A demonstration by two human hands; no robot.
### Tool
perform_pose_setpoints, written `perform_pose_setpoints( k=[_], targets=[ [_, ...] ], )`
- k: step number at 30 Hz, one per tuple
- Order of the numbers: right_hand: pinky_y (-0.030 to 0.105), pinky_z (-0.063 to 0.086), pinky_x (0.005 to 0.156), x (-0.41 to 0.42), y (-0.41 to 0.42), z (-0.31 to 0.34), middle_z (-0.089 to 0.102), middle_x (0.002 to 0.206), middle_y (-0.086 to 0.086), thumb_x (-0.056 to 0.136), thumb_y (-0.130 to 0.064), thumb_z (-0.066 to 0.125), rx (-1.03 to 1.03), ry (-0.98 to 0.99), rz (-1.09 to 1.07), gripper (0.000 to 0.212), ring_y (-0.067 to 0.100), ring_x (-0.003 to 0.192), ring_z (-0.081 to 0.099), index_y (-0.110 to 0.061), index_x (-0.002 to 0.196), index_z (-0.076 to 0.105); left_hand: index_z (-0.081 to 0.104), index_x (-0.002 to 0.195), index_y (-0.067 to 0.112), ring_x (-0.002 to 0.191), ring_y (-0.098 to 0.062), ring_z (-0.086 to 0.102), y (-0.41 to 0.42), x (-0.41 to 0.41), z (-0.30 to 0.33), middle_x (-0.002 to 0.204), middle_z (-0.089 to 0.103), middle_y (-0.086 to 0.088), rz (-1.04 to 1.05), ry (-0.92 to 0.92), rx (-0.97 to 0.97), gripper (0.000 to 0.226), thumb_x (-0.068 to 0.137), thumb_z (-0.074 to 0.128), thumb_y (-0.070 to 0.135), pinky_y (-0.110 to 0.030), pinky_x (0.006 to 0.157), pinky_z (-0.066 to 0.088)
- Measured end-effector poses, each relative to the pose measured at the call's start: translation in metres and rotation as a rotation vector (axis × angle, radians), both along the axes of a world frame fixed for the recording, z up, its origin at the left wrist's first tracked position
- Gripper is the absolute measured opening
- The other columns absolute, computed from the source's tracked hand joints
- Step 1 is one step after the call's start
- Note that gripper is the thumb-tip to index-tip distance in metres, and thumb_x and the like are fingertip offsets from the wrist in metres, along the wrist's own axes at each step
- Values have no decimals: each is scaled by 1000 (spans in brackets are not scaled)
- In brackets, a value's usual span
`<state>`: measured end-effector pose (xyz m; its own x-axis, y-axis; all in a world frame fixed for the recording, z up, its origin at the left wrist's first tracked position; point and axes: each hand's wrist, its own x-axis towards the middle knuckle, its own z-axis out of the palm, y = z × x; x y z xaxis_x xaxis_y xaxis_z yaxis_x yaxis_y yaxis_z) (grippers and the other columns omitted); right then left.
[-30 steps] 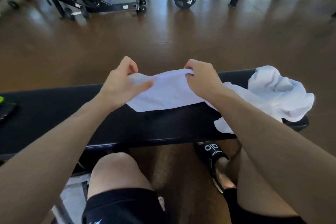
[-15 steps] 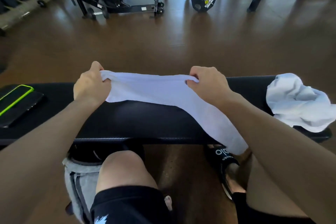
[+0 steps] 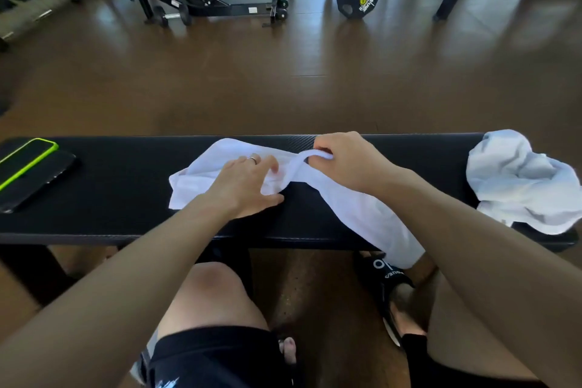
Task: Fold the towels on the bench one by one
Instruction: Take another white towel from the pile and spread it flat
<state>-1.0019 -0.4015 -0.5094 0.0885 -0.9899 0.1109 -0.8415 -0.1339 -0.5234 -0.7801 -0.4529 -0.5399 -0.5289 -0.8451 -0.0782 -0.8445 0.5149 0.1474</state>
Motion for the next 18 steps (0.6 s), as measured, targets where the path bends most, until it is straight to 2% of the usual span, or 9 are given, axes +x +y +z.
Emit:
perform_pose_setpoints(
  k=[3, 5, 8, 11, 13, 15, 18],
  targets=[
    [29, 29, 53, -2, -1, 2, 39, 56, -3, 97, -26, 51, -29, -82, -78, 43, 16, 54, 32, -16, 59, 33, 51, 115, 23, 101, -26, 53, 0, -7, -2, 102, 49, 2, -46, -34, -132, 39, 91, 61, 53, -35, 83, 35],
    [28, 27, 52, 0, -2, 4, 37, 56, -2, 99, -23, 49, -38, -127, -99, 45, 15, 54, 31, -16, 58, 32, 54, 115, 16, 101, -28, 54, 0, -14, -2, 104, 54, -4, -52, -7, -195, 29, 100, 52, 41, -36, 81, 37],
    [27, 29, 54, -5, -2, 4, 41, 56, -3, 97, -20, 52, -58, -51, -88, 42, 14, 53, 35, -20, 58, 35, 52, 107, 11, 99, -34, 59, -6, -15, 4, 108, 59, -9, 10, 43, -212, 17, 102, 45, 25, -38, 75, 42],
    [28, 34, 56, -18, -4, 1, 58, 70, -3, 90, -27, 60, 81, 139, -104, 23, 15, 61, 49, -23, 69, 52, 49, 100, 14, 93, -30, 57, -22, -1, 17, 106, 56, -4, 88, -4, -198, 12, 101, 49, 26, -37, 72, 43],
    [28, 39, 61, -22, -9, 0, 63, 83, -1, 90, -28, 61, 165, 239, -134, 11, 17, 70, 56, -21, 82, 60, 46, 87, 16, 81, -29, 53, -32, 7, 26, 90, 56, -1, 147, -5, -186, 15, 99, 49, 23, -36, 69, 40],
    [30, 41, 66, -24, -17, 6, 64, 90, 1, 91, -26, 59, 158, 264, -190, 7, 23, 77, 58, -19, 89, 60, 39, 76, 16, 73, -35, 54, -40, 8, 40, 75, 54, -4, 187, 9, -181, 23, 97, 48, 20, -36, 65, 38],
    [33, 41, 73, -27, -36, 35, 63, 101, 8, 91, -21, 57, 76, 281, -288, 8, 33, 88, 59, -20, 98, 61, 44, 81, 13, 76, -38, 55, -57, 4, 70, 79, 55, -11, 242, 83, -180, 17, 97, 49, 19, -39, 68, 44]
  ],
)
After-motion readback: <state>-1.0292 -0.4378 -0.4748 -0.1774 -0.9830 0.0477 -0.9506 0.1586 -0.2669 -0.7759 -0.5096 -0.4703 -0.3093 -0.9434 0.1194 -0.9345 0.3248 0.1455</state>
